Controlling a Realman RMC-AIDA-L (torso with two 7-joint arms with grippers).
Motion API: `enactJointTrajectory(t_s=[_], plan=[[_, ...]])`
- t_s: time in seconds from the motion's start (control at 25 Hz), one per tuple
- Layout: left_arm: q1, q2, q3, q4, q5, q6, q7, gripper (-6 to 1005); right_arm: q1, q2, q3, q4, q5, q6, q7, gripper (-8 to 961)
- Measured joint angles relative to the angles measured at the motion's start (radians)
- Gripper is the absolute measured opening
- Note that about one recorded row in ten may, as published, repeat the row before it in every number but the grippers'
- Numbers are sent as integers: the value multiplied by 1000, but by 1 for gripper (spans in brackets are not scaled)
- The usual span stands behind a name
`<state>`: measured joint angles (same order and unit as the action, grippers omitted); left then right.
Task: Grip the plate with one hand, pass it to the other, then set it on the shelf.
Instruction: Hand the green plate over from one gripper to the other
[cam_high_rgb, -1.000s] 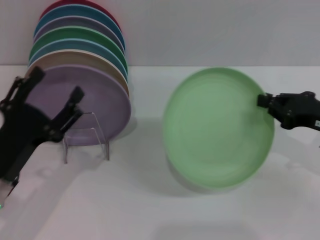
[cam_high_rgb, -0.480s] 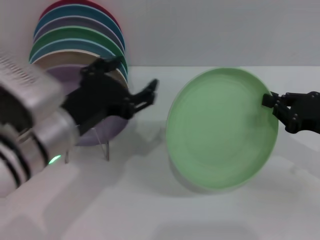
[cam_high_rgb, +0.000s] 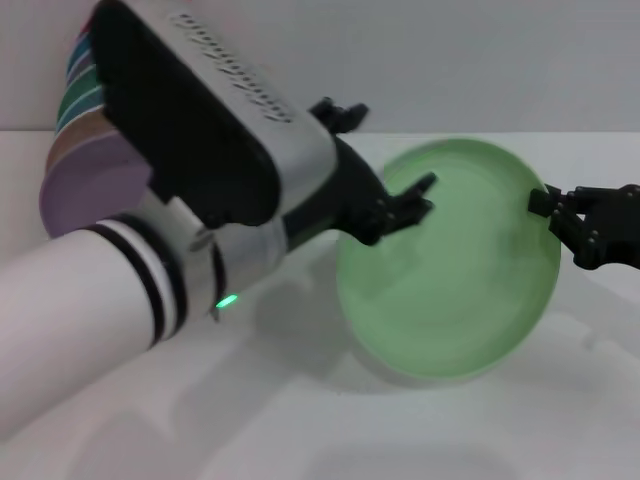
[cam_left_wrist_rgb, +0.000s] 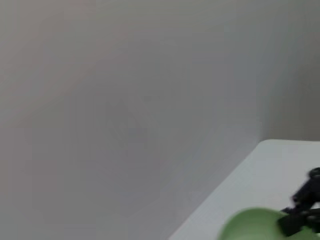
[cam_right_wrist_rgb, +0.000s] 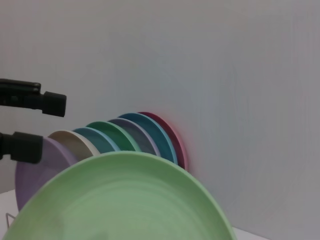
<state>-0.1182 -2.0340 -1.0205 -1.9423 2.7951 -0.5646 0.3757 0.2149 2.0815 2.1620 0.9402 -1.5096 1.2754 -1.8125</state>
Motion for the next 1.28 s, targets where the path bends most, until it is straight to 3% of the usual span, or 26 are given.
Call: enactJointTrajectory(t_s=[0.04, 0.16, 0.24, 0.44, 1.2, 1.28], plan=[[-6, -16, -6, 11, -52, -16, 61, 758, -1, 0, 0, 0, 1, 5, -1, 104], [-27, -25, -16, 36, -100, -32, 98, 756, -1, 0, 0, 2, 1, 14, -1, 109], [-71, -24, -49, 75, -149, -69, 102, 754, -2, -2, 1, 6, 1, 24, -2, 113], [-110, -27, -96, 122, -182, -93, 106, 751, -2, -3, -1, 8, -3, 32, -3, 121], [-146, -27, -127, 156, -183, -143, 125, 736, 0, -3, -4, 2, 0, 54, -7, 153], [-148, -28, -129, 158, -182, -148, 144, 638, 0, -3, -1, 2, 0, 58, -7, 156]])
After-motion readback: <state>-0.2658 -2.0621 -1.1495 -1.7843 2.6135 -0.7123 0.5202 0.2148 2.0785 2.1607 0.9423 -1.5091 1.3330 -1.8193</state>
